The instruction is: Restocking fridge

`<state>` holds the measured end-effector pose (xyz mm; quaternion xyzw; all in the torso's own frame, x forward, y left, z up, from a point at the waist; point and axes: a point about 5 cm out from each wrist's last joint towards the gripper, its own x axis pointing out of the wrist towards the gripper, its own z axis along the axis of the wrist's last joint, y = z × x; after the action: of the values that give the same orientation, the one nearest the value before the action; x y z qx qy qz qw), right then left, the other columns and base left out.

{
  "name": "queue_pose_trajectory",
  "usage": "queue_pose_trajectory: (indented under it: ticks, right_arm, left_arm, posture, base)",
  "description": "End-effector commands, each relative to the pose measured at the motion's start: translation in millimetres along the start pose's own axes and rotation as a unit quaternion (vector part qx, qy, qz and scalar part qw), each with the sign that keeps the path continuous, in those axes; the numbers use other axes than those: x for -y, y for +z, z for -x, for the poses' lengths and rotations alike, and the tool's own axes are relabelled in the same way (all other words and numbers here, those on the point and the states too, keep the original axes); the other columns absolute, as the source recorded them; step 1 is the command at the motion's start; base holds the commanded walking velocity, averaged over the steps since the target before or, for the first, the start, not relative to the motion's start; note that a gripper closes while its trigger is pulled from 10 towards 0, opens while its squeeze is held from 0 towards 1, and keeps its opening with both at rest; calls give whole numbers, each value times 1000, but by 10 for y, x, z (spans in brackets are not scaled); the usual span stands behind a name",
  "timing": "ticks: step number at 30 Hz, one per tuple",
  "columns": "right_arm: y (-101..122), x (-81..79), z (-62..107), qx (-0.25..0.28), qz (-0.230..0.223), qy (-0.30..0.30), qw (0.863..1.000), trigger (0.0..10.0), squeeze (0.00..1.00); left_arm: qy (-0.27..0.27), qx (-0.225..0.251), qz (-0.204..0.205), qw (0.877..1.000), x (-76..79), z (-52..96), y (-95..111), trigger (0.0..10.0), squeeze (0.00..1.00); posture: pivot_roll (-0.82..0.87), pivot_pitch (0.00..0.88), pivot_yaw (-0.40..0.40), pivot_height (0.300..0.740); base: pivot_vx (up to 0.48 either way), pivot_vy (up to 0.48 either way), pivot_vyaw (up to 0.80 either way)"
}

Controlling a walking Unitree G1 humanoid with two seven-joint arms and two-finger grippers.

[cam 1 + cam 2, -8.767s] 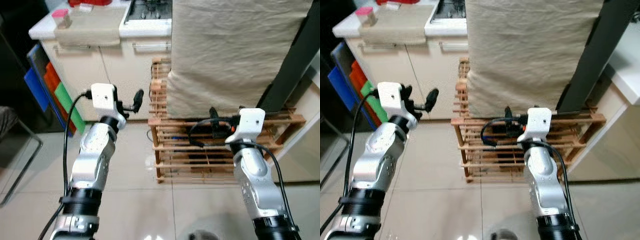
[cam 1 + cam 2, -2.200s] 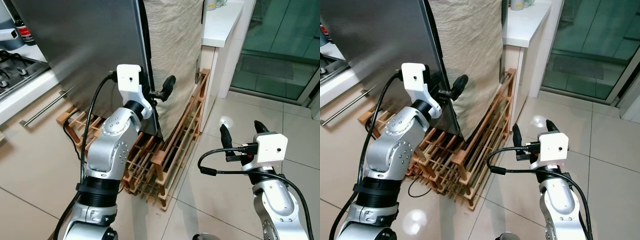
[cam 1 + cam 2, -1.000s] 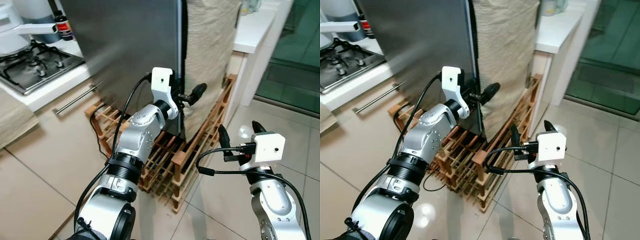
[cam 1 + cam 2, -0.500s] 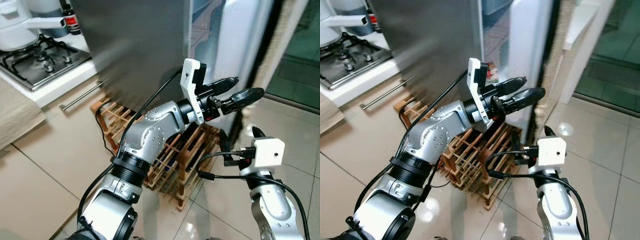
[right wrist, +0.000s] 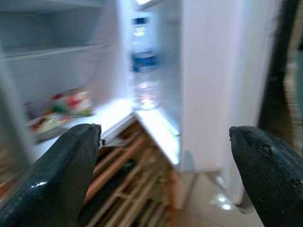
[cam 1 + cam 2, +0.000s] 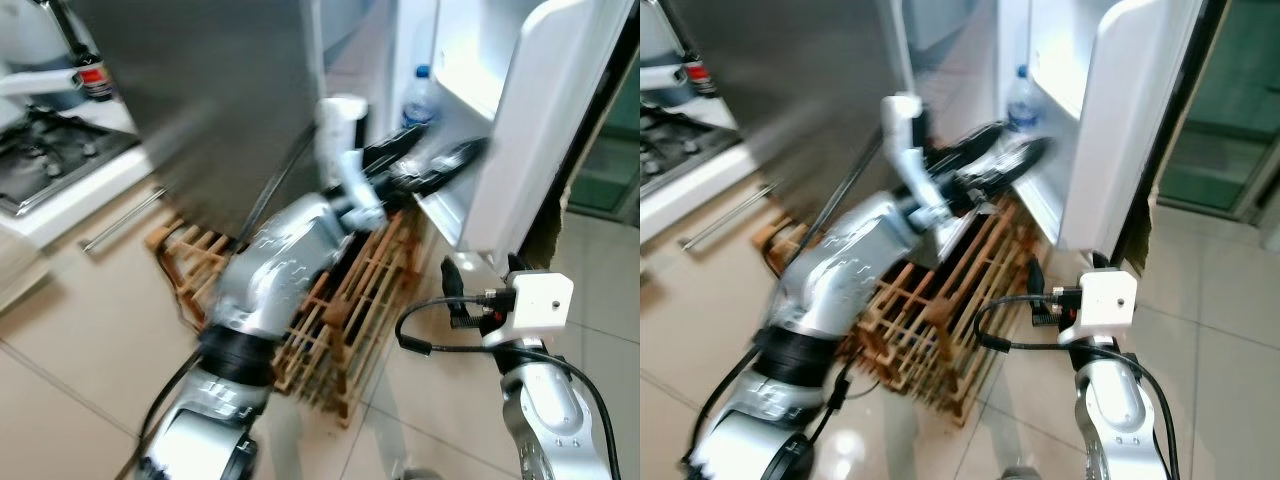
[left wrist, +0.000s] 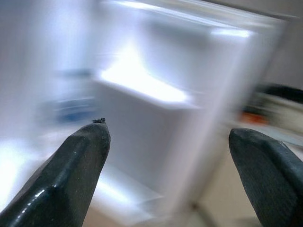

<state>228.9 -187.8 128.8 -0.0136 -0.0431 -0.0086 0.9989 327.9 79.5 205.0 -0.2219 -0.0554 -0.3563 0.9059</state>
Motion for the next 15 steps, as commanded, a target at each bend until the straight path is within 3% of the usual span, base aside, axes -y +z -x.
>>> queue_pose_trajectory:
  ticks: [1, 5, 6, 7, 10, 12, 15]
  right_arm:
    - [-38, -9, -42, -11, -15, 1, 1000, 10000, 0]
    - [-13, 4, -179, -2, -21, 4, 1000, 10000, 0]
    - [-13, 4, -179, -2, -21, 4, 1000, 10000, 0]
    - [-14, -6, -210, -1, -22, 10, 1000, 10000, 0]
    - [-26, -65, -288, -2, -23, 32, 999, 10000, 0]
    - [-38, -152, -388, -6, -34, 49, 998, 10000, 0]
    - [-46, -235, -461, -10, -39, 70, 997, 10000, 0]
  left_arm:
    - [56, 26, -13, 998, -154, 118, 131, 10000, 0]
    - [174, 17, -48, 983, -493, 739, 134, 10000, 0]
    - [174, 17, -48, 983, -493, 739, 134, 10000, 0]
    - [204, 9, -57, 977, -551, 911, 115, 10000, 0]
    - [274, -1, -83, 958, -642, 1234, 88, 10000, 0]
    - [333, 5, -103, 937, -670, 1316, 86, 10000, 0]
    - [349, 15, -111, 931, -640, 1282, 91, 10000, 0]
  posture:
    - [-126, 0, 101, 740]
    - [-87, 0, 93, 740]
    - [-87, 0, 93, 740]
    - [-52, 0, 82, 740]
    - [-29, 0, 71, 740]
    - [-3, 0, 44, 740]
    - [-2, 0, 37, 740]
  base:
    - [0, 0, 0]
    - [0, 0, 0]
    - [0, 0, 0]
    - [0, 0, 0]
    - [0, 0, 475]
    - [0, 0, 616]
    - [0, -320, 588]
